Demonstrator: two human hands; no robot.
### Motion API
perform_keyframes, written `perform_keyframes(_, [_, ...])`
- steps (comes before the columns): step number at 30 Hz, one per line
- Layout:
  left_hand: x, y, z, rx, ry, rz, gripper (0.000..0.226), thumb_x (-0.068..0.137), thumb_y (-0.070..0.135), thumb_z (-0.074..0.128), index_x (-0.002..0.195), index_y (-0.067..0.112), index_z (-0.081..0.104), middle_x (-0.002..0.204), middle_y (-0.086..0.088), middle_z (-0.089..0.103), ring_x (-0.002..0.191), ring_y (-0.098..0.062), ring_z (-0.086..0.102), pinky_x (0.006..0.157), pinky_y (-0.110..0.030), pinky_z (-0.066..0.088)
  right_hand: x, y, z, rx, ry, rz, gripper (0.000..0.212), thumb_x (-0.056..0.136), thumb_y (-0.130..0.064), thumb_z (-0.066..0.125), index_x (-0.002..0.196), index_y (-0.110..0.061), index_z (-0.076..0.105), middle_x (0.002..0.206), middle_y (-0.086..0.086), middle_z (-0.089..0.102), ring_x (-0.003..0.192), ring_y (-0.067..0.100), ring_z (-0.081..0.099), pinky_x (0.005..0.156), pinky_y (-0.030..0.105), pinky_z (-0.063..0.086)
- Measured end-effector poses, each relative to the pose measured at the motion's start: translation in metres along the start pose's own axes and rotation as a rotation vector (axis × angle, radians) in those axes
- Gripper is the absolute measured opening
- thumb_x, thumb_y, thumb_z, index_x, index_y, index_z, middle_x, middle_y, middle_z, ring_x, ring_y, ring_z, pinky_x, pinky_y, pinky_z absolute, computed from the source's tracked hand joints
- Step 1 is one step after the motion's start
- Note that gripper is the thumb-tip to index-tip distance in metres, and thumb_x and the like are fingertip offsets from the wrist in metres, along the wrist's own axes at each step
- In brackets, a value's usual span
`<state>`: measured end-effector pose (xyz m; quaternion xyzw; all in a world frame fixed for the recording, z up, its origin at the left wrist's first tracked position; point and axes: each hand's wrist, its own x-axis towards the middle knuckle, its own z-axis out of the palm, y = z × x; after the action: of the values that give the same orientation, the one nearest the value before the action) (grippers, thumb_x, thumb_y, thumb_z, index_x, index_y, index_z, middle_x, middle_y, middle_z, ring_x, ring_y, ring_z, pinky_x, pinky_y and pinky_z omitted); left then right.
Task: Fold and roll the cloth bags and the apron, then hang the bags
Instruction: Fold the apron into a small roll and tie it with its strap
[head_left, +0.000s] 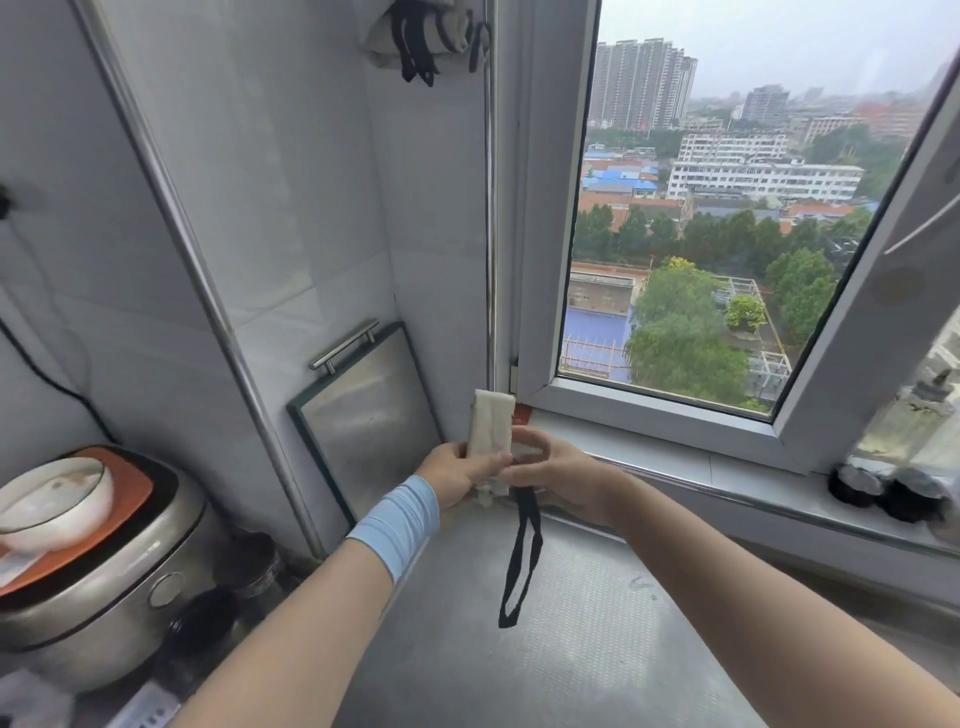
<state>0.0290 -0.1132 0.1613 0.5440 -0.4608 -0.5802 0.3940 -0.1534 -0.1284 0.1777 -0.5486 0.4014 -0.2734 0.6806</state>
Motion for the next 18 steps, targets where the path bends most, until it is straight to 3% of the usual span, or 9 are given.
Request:
perform_keyframes(1, [-0.002, 0.002, -0.003, -0.08, -0.018, -0.024, 0.063, 0.068, 0.036, 0.083, 0.117, 0.003, 0.061, 0.093, -0.013, 0.072, 0.08, -0.027, 0.07, 0.065, -0.034, 0.056, 0.001, 0.005, 0.002, -0.053, 0.009, -0.005, 0.052, 0.08, -0.005, 0.079, 0.125, -0.019, 0.057, 0.119, 0.013, 0.069, 0.105, 0.029, 0.069, 0.087, 0.038, 0.055])
perform_keyframes(3, [-0.006, 0.008, -0.007, -0.197, -0.073, -0.07, 0.062, 0.07, 0.033, 0.08, 0.117, -0.001, 0.058, 0.085, -0.013, 0.068, 0.066, -0.021, 0.066, 0.052, -0.026, 0.051, 0.001, 0.011, 0.003, -0.067, 0.093, -0.039, 0.026, 0.083, -0.002, 0.075, 0.105, -0.01, 0.064, 0.1, 0.014, 0.07, 0.078, 0.021, 0.069, 0.069, 0.03, 0.056])
perform_keyframes(5, [-0.008, 0.009, -0.01, -0.256, -0.094, -0.091, 0.058, 0.073, 0.033, 0.078, 0.115, -0.002, 0.058, 0.079, -0.012, 0.063, 0.06, -0.017, 0.06, 0.047, -0.023, 0.047, 0.002, 0.015, -0.002, -0.051, 0.132, -0.044, 0.009, 0.086, -0.004, 0.071, 0.091, -0.011, 0.068, 0.082, 0.01, 0.067, 0.053, 0.011, 0.053, 0.049, 0.021, 0.044])
perform_keyframes(7, [-0.01, 0.009, -0.014, -0.294, -0.108, -0.085, 0.055, 0.075, 0.033, 0.077, 0.114, -0.001, 0.058, 0.078, -0.011, 0.061, 0.062, -0.017, 0.056, 0.048, -0.023, 0.046, 0.001, 0.019, -0.009, -0.058, 0.119, -0.02, 0.003, 0.09, -0.014, 0.07, 0.091, -0.014, 0.072, 0.08, 0.006, 0.069, 0.048, 0.009, 0.045, 0.045, 0.019, 0.038])
perform_keyframes(9, [-0.013, 0.013, -0.018, -0.302, -0.174, -0.075, 0.053, 0.079, 0.03, 0.075, 0.119, -0.002, 0.06, 0.089, -0.013, 0.063, 0.075, -0.021, 0.06, 0.06, -0.027, 0.05, 0.001, 0.025, -0.014, -0.027, 0.066, 0.02, 0.007, 0.091, -0.02, 0.069, 0.093, -0.018, 0.075, 0.085, 0.004, 0.07, 0.051, 0.01, 0.045, 0.046, 0.02, 0.038])
perform_keyframes(12, [-0.02, 0.022, -0.022, -0.186, -0.323, -0.018, 0.05, 0.082, 0.022, 0.073, 0.127, 0.002, 0.06, 0.115, -0.014, 0.064, 0.105, -0.029, 0.06, 0.085, -0.033, 0.051, 0.002, 0.027, -0.016, -0.013, -0.008, 0.061, 0.013, 0.088, -0.011, 0.067, 0.093, -0.017, 0.077, 0.086, 0.006, 0.068, 0.057, 0.012, 0.046, 0.054, 0.023, 0.035])
perform_keyframes(18, [-0.032, 0.033, -0.016, 0.043, -0.433, 0.028, 0.035, 0.081, 0.006, 0.067, 0.115, -0.002, 0.065, 0.109, -0.02, 0.062, 0.1, -0.033, 0.053, 0.092, -0.047, 0.041, 0.003, 0.019, -0.006, -0.23, 0.132, 0.056, 0.022, 0.079, 0.001, 0.071, 0.067, -0.017, 0.073, 0.069, 0.005, 0.064, 0.047, 0.008, 0.043, 0.043, 0.018, 0.033])
